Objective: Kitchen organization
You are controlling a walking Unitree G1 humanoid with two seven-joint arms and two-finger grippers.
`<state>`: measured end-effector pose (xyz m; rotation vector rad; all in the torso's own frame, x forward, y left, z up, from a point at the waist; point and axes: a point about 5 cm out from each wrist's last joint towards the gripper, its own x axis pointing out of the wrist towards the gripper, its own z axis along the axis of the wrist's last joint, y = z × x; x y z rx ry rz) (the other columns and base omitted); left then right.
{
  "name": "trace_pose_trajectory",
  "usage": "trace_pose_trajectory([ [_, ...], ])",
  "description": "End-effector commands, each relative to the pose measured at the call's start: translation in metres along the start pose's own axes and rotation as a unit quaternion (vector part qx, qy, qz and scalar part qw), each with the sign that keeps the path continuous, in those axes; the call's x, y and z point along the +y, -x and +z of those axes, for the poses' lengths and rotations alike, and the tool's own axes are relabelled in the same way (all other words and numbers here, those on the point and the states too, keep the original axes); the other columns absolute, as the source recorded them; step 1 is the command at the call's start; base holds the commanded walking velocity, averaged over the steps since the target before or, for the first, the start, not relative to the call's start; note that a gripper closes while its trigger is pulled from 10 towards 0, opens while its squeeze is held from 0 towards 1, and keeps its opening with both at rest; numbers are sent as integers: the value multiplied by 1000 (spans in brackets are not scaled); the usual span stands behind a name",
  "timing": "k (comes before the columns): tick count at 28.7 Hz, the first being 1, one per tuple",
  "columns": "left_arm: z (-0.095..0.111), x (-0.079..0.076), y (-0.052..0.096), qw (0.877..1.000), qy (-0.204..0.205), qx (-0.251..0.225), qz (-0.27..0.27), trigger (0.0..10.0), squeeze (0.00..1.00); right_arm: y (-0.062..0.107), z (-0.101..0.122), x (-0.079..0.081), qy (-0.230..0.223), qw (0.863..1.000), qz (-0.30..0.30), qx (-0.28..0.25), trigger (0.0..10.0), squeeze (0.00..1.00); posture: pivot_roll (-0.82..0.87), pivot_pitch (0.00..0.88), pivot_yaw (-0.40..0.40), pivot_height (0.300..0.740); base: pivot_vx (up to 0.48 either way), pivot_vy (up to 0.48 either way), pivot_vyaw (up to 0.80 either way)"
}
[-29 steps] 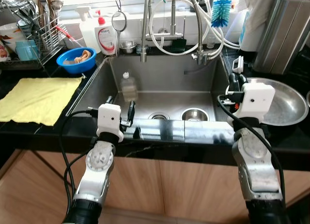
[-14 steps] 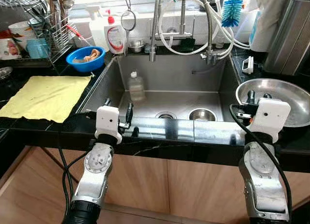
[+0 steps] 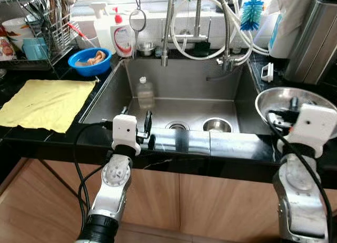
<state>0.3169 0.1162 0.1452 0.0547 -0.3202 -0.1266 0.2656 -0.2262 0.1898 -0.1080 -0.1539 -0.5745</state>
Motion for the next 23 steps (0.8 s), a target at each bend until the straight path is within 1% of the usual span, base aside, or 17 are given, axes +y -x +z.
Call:
trace_pose_trajectory([
  [1,1,5,-3,1000,-1,-5,12,10000,0,-1,3,-5,-17,1000,-22,13,10000,0,-234,0,33,740,0,0,0],
  [2,1,6,-4,1000,-2,-6,13,10000,0,-1,3,-7,-16,999,-25,12,10000,0,-235,0,31,740,0,0,0],
  [3,1,7,-4,1000,-3,-6,14,10000,0,-1,3,-8,-17,999,-29,11,10000,1000,-234,0,30,740,0,0,0],
  [4,1,8,-4,1000,-3,-7,14,10000,0,0,3,-9,-18,999,-32,11,10000,1000,-234,0,30,740,0,0,0],
  [6,0,10,-3,1000,-4,-7,17,10000,0,-2,-2,-14,-42,996,-63,39,10000,1000,-234,0,30,740,0,0,0],
  [7,0,10,-3,1000,-4,-7,17,10000,0,-2,-2,-14,-42,996,-63,39,10000,1000,-234,0,30,740,0,0,0],
  [8,-1,11,-3,1000,-6,-7,19,10000,0,-5,-5,-15,-48,995,-71,55,10000,1000,-224,0,27,740,0,0,0],
  [9,-1,11,-3,1000,-6,-7,19,10000,0,-6,-6,-15,-53,994,-78,62,10000,651,-221,0,27,740,0,0,0],
  [10,0,11,-3,1000,-7,-8,20,10000,0,-8,-7,-16,-60,992,-83,69,10000,0,-220,0,27,740,0,0,0],
  [12,0,12,-3,1000,-8,-8,21,10000,0,-11,-9,-17,-80,989,-96,82,10000,0,-213,0,29,740,0,0,0],
  [13,0,12,-3,1000,-8,-8,21,10000,0,-11,-9,-17,-80,989,-96,82,10000,0,-213,0,29,740,0,0,0],
  [16,0,15,-2,1000,-12,-7,23,10000,0,-15,-13,-13,-106,984,-105,101,10000,0,-211,0,36,740,0,0,0],
  [18,0,15,-1,1000,-13,-8,22,10000,0,-17,-17,-7,-119,980,-105,118,10000,0,-207,0,37,740,0,0,0],
  [23,2,17,-2,1000,-15,-10,21,10000,0,-21,-16,-3,-137,977,-110,122,10000,0,-192,0,49,740,0,0,0],
])
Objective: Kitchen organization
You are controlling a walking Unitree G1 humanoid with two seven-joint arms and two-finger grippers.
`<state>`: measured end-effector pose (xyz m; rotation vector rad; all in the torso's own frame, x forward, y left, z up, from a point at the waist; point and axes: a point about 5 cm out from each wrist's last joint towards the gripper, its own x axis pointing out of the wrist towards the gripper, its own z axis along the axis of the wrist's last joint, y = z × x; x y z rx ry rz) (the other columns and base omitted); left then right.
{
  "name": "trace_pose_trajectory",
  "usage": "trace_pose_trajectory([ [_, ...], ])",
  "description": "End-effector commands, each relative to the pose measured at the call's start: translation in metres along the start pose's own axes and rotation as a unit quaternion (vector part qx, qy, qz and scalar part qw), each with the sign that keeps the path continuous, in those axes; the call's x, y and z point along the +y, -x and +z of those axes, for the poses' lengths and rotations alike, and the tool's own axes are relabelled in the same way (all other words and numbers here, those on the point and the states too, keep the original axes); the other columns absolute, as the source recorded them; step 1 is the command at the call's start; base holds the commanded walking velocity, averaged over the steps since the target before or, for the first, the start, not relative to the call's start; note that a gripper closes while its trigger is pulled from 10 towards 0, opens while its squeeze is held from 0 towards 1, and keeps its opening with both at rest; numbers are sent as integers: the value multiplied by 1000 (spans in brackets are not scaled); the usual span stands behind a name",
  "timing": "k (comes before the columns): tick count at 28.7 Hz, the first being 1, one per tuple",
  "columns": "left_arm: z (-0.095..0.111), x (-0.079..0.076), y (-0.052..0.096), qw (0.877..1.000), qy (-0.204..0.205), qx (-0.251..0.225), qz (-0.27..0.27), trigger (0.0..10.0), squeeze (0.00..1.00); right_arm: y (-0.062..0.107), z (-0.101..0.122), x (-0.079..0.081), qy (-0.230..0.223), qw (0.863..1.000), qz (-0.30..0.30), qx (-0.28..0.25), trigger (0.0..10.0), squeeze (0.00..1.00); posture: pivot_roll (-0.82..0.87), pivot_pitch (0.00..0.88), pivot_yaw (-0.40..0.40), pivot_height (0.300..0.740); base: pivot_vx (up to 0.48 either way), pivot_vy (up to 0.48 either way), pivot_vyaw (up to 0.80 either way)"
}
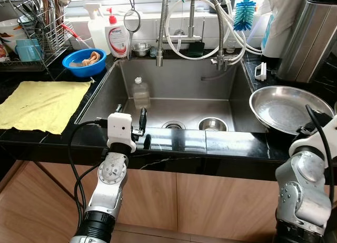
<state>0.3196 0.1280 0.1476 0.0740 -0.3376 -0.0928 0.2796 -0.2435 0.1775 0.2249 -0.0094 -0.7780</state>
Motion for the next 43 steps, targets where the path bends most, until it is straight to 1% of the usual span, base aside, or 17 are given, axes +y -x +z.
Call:
trace_pose_trajectory([
  [1,1,5,-1,1000,-2,-2,6,10000,0,-2,0,4,-11,1000,-1,7,10000,0,-192,0,49,740,0,0,0],
  [5,1,7,0,1000,-6,-2,4,10000,0,-4,1,1,-16,1000,-9,4,10000,0,-188,0,56,740,0,0,0],
  [10,2,8,0,1000,-7,-1,3,10000,0,-3,0,-1,-29,999,-23,2,10000,0,-182,0,60,740,0,0,0],
  [12,2,7,0,1000,-8,-1,-1,10000,0,-2,2,-1,-16,1000,-23,-11,10000,0,-176,0,65,740,0,0,0],
  [14,3,8,0,1000,-10,-1,-3,10000,0,-2,5,0,-14,999,-20,-24,10000,0,-166,0,68,740,0,0,0],
  [17,3,9,0,1000,-12,-1,-3,10000,0,-3,2,1,-23,999,-27,-11,10000,0,-161,0,72,740,0,0,0],
  [18,3,10,0,1000,-12,-1,-4,10000,0,-4,-2,2,-23,999,-28,2,10000,0,-162,0,74,740,0,0,0],
  [20,3,11,3,1000,-15,0,-6,10000,0,-5,-10,-1,-41,998,-41,28,10000,0,-156,0,79,740,0,0,0],
  [31,3,13,8,1000,-20,3,-15,10000,0,-10,-13,-5,-54,996,-59,33,10000,0,-146,0,91,740,0,0,0],
  [35,4,13,8,1000,-21,4,-15,10000,0,-11,-12,-5,-57,996,-60,32,10000,0,-144,0,92,740,0,0,0],
  [36,5,15,6,1000,-23,2,-12,10000,0,-11,-11,-4,-65,996,-59,29,10000,0,-143,0,90,740,0,0,0],
  [43,8,14,5,1000,-24,-1,-12,10000,0,-11,-6,1,-74,996,-53,17,10000,0,-143,0,90,740,0,0,0],
])
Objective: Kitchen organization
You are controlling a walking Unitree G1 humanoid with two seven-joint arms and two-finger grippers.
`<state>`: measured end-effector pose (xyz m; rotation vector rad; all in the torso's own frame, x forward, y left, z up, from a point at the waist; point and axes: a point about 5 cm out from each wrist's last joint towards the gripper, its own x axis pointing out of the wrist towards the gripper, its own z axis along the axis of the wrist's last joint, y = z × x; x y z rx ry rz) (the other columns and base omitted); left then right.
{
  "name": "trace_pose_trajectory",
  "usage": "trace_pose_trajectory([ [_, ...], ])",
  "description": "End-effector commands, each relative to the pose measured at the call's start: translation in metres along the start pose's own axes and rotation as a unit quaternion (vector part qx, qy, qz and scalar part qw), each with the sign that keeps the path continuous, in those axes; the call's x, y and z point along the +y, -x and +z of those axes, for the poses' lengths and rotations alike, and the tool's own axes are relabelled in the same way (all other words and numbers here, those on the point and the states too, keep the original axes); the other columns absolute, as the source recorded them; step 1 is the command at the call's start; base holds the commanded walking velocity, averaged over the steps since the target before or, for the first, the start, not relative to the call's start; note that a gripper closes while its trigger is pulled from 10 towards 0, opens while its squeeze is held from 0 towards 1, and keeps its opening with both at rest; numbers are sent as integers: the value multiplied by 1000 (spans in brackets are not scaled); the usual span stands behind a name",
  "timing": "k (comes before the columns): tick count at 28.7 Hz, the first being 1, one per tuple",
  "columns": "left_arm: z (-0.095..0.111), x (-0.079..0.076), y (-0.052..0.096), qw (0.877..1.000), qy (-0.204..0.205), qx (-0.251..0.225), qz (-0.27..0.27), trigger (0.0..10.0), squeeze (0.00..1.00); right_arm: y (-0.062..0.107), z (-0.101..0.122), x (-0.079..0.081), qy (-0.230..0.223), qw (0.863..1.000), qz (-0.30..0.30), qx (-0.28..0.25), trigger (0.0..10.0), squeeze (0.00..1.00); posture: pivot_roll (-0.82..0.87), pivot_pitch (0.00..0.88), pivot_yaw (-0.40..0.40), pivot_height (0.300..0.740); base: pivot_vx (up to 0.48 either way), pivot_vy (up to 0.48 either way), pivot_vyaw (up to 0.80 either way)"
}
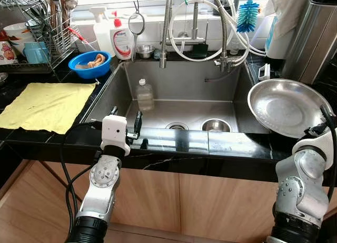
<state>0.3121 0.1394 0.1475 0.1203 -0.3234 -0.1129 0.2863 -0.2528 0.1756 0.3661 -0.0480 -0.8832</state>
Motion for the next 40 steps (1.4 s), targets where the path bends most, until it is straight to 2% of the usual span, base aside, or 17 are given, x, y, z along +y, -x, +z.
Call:
trace_pose_trajectory([
  [1,7,5,-4,1000,-5,-10,2,10000,0,1,-4,4,-5,1000,1,13,10000,0,-129,0,90,740,0,0,0],
  [5,11,10,-8,1000,-13,-16,7,10000,0,1,-2,13,-19,1000,11,14,10000,0,-115,0,91,740,0,0,0],
  [10,12,12,-7,1000,-16,-16,8,10000,0,1,0,17,-31,999,13,14,10000,0,-113,0,92,740,0,0,0],
  [12,11,14,-6,1000,-20,-14,6,10000,0,6,0,21,-49,998,12,26,10000,0,-107,0,100,740,0,0,0],
  [14,12,15,-6,1000,-21,-14,6,10000,0,6,-1,21,-54,998,8,33,10000,0,-106,0,101,740,0,0,0],
  [17,13,14,-7,1000,-25,-17,2,10000,0,5,-6,19,-87,994,-10,66,10000,0,-104,0,104,740,0,0,0],
  [24,13,15,-7,1000,-26,-17,1,10000,0,4,-6,19,-86,994,-10,65,10000,0,-106,0,106,740,0,0,0],
  [25,14,15,-8,999,-27,-17,0,10000,0,3,-6,18,-86,994,-11,61,0,0,-103,0,112,740,0,0,0],
  [40,13,12,-7,1000,-28,-13,-4,10000,0,3,-8,21,-87,994,-5,65,0,0,-107,0,109,740,0,0,0],
])
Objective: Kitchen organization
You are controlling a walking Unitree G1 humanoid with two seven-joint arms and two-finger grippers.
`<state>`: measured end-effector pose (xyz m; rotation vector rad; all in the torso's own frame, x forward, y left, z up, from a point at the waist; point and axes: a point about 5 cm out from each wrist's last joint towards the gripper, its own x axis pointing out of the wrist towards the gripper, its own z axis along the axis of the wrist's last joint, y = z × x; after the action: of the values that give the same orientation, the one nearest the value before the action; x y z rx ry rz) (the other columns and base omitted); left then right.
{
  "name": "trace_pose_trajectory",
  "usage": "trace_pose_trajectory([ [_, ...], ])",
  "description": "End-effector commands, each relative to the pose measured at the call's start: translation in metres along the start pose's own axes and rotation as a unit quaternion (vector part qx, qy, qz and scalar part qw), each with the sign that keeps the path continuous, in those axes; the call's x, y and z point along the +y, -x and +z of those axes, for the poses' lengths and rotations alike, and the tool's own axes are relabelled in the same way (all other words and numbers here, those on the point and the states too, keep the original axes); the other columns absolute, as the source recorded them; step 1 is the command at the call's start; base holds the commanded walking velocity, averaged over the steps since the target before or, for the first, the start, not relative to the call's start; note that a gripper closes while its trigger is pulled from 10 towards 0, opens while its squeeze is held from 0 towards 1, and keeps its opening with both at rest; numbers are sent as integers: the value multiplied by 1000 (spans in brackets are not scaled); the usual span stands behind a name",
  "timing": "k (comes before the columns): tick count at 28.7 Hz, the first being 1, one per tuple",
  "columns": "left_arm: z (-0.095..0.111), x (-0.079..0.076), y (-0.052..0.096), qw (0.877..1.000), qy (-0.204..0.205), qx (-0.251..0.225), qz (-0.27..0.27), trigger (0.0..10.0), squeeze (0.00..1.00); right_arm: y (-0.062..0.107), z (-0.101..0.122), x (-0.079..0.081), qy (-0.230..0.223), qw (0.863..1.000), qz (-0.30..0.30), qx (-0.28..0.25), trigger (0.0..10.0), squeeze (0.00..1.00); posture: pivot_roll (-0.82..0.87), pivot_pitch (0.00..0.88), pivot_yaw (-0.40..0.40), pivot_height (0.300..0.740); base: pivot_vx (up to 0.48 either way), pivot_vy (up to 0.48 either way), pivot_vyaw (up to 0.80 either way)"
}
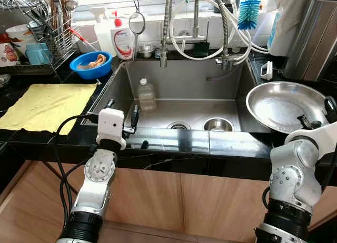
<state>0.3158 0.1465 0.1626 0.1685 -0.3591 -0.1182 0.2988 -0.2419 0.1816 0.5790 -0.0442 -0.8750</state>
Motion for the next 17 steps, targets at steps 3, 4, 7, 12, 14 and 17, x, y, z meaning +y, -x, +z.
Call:
trace_pose_trajectory([
  [3,0,3,1,1000,-4,4,2,10000,0,1,-8,2,4,1000,1,20,0,0,-107,0,109,740,0,0,0],
  [4,0,3,1,1000,-4,4,2,10000,0,1,-8,2,4,1000,1,20,0,0,-107,0,109,740,0,0,0],
  [7,0,2,-1,1000,-4,4,0,10000,0,2,-6,10,-10,999,27,16,0,0,-119,0,116,740,0,0,0],
  [12,1,1,-2,1000,-3,3,0,10000,0,5,-6,23,-31,996,80,16,0,0,-120,0,112,740,0,0,0],
  [14,1,1,-2,1000,-3,2,0,10000,0,7,-7,28,-37,994,101,18,2706,0,-121,0,111,740,0,0,0],
  [17,1,0,-2,1000,-2,1,-1,10000,0,10,-6,43,-45,987,155,18,10000,0,-119,0,106,740,0,0,0],
])
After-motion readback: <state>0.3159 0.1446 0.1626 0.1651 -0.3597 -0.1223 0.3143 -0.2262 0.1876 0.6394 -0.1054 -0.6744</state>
